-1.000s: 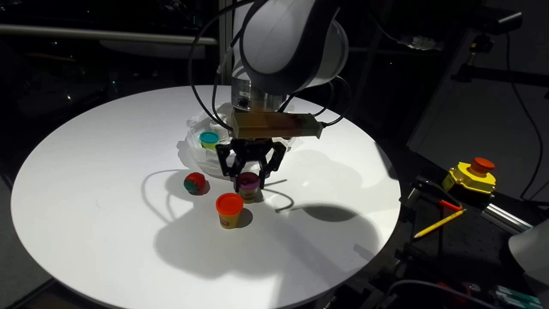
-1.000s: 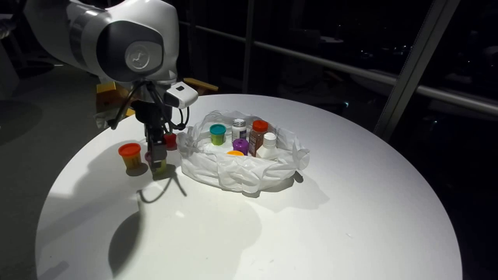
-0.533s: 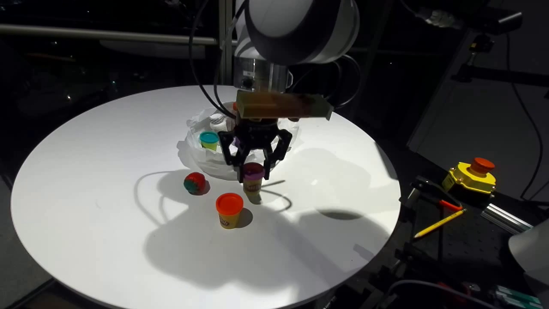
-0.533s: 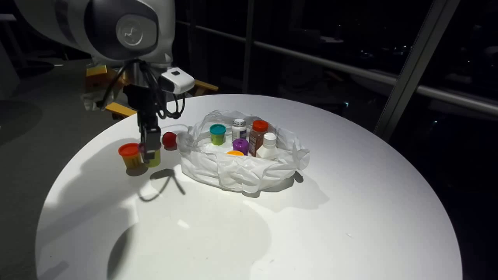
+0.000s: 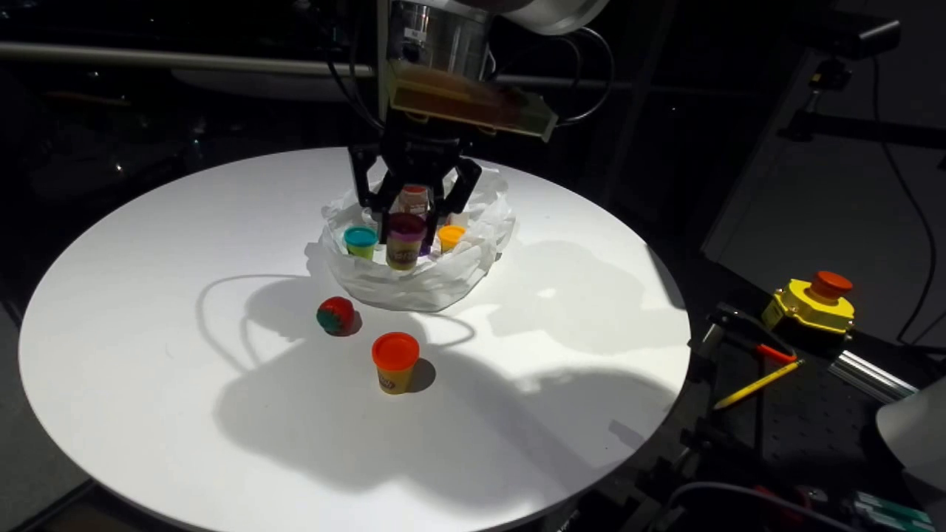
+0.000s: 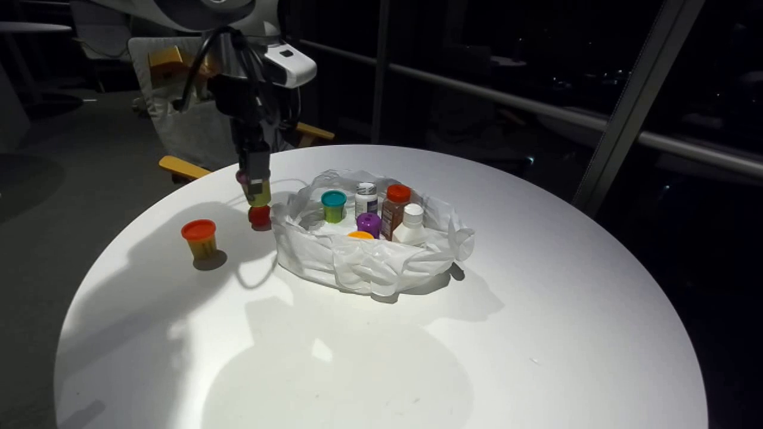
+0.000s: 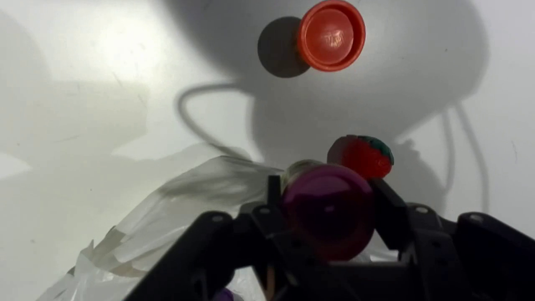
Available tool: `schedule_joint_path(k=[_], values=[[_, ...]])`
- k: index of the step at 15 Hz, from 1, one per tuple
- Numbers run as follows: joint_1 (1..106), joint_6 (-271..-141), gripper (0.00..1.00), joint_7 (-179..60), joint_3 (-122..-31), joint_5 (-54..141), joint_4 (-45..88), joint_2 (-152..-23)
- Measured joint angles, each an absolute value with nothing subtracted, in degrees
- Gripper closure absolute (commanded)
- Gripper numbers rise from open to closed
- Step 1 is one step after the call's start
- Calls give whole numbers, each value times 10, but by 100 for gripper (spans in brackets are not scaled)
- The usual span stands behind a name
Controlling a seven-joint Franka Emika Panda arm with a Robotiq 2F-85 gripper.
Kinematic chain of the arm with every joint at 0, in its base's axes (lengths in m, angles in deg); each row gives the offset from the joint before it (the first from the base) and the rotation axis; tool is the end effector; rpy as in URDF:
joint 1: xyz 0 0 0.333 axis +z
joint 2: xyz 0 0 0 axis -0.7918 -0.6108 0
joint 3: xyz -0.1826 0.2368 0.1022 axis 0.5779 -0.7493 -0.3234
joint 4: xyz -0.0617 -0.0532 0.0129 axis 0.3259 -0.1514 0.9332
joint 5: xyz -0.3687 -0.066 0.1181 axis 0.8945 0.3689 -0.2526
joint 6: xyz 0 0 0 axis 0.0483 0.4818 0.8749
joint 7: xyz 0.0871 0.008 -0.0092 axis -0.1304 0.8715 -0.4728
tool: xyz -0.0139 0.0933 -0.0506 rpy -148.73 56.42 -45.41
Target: Pick up the objects from the table and put them on the plastic
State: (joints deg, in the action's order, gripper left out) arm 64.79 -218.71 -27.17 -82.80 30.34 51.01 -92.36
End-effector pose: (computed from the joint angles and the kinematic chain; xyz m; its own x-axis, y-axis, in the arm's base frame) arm 0.5632 0.1452 0.2380 0.8588 -0.5118 -0.0221 -0.5098 -0.8497 -0.1343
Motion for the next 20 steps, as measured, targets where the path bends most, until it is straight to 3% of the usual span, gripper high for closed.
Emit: schedule_joint_path(k=[8,20], values=[[642,-2238,72,-272,-782,339,405,-1021],[596,-2184,72,-280,-778,334,320,-1095]])
